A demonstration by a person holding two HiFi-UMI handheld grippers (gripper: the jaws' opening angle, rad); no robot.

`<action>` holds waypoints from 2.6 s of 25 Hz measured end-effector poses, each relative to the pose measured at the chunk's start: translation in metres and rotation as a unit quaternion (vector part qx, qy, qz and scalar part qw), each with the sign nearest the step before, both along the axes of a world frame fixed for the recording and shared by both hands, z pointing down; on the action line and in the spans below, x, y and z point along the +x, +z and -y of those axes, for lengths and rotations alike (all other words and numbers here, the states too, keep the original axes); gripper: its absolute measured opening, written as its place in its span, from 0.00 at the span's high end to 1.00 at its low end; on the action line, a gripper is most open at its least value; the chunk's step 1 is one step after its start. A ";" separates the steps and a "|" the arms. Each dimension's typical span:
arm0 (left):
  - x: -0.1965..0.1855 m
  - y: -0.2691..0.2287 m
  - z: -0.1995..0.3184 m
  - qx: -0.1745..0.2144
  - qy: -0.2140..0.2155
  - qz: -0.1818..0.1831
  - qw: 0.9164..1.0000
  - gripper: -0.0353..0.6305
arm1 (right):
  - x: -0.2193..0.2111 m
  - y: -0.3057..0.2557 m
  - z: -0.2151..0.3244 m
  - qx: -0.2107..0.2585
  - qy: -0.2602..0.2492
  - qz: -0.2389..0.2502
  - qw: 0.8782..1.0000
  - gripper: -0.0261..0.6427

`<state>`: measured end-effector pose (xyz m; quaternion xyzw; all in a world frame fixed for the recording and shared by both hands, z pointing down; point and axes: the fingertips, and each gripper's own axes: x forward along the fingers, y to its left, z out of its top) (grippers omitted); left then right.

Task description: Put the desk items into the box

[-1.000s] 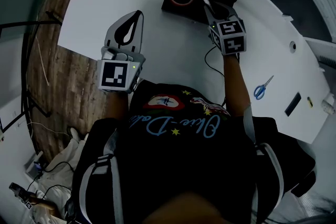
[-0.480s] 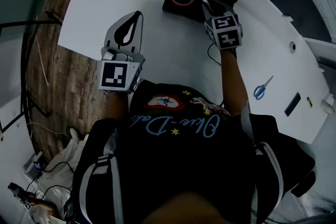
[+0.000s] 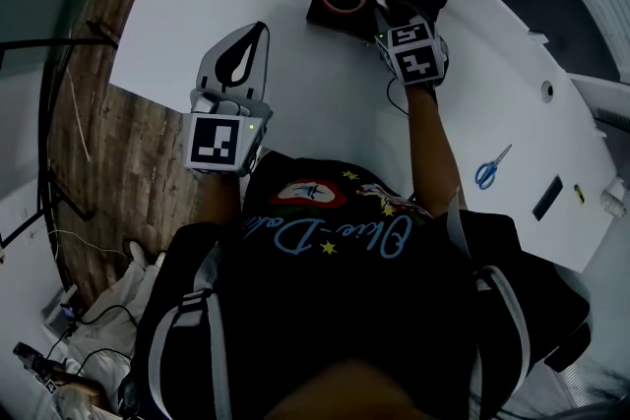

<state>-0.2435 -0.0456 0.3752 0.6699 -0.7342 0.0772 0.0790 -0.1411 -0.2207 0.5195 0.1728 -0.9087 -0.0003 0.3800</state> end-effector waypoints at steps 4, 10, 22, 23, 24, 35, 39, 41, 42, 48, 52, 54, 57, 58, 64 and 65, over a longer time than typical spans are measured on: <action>0.001 0.001 -0.001 0.000 0.002 0.001 1.000 0.95 | 0.001 0.001 0.002 0.007 0.013 -0.015 1.000 0.84; 0.004 0.000 0.001 0.002 0.007 -0.001 1.000 0.95 | 0.008 0.006 0.002 0.032 0.001 -0.054 0.998 0.84; 0.003 -0.005 0.001 0.009 0.009 0.004 1.000 0.95 | 0.012 0.016 0.005 0.061 -0.012 -0.091 0.994 0.84; 0.003 -0.006 0.000 0.009 0.008 0.004 1.000 0.95 | 0.012 0.016 0.005 0.058 -0.011 -0.089 0.994 0.84; 0.003 -0.006 -0.001 0.008 0.007 0.004 1.000 0.95 | 0.011 0.017 0.005 0.057 -0.011 -0.088 0.994 0.84; 0.003 -0.007 -0.002 0.012 0.008 -0.004 1.000 0.95 | 0.006 0.013 0.001 0.064 -0.015 -0.070 0.995 0.84; 0.002 -0.008 -0.002 0.013 0.010 -0.001 1.000 0.95 | 0.003 0.012 -0.002 0.059 -0.017 -0.061 0.996 0.84; 0.001 -0.009 -0.003 0.012 0.010 -0.001 1.000 0.95 | 0.002 0.011 -0.004 0.056 -0.017 -0.057 0.997 0.84; 0.000 -0.010 -0.003 0.011 0.009 -0.001 1.000 0.95 | 0.001 0.011 -0.004 0.054 -0.017 -0.055 0.997 0.84; 0.003 -0.012 -0.002 0.009 0.013 -0.001 1.000 0.95 | 0.003 0.008 -0.006 0.047 -0.021 -0.038 0.998 0.81; 0.005 -0.016 -0.001 0.011 0.020 0.003 1.000 0.95 | 0.005 -0.001 -0.006 0.048 -0.011 -0.019 0.999 0.81; 0.006 -0.016 0.000 0.012 0.023 0.002 1.000 0.95 | 0.005 -0.009 -0.007 0.044 -0.004 0.008 0.999 0.83; 0.009 -0.016 0.003 0.013 0.030 -0.002 0.999 0.95 | 0.014 -0.026 -0.009 0.039 0.010 0.044 0.998 0.89; 0.011 -0.017 0.004 0.014 0.032 -0.003 0.999 0.95 | 0.020 -0.031 -0.009 0.042 0.016 0.049 0.998 0.96; 0.018 -0.029 0.009 0.038 0.054 -0.008 0.998 0.95 | 0.042 -0.049 -0.007 0.042 0.055 0.103 0.992 0.97; 0.021 -0.030 0.010 0.042 0.061 -0.012 0.997 0.95 | 0.045 -0.053 -0.008 0.042 0.060 0.115 0.991 0.97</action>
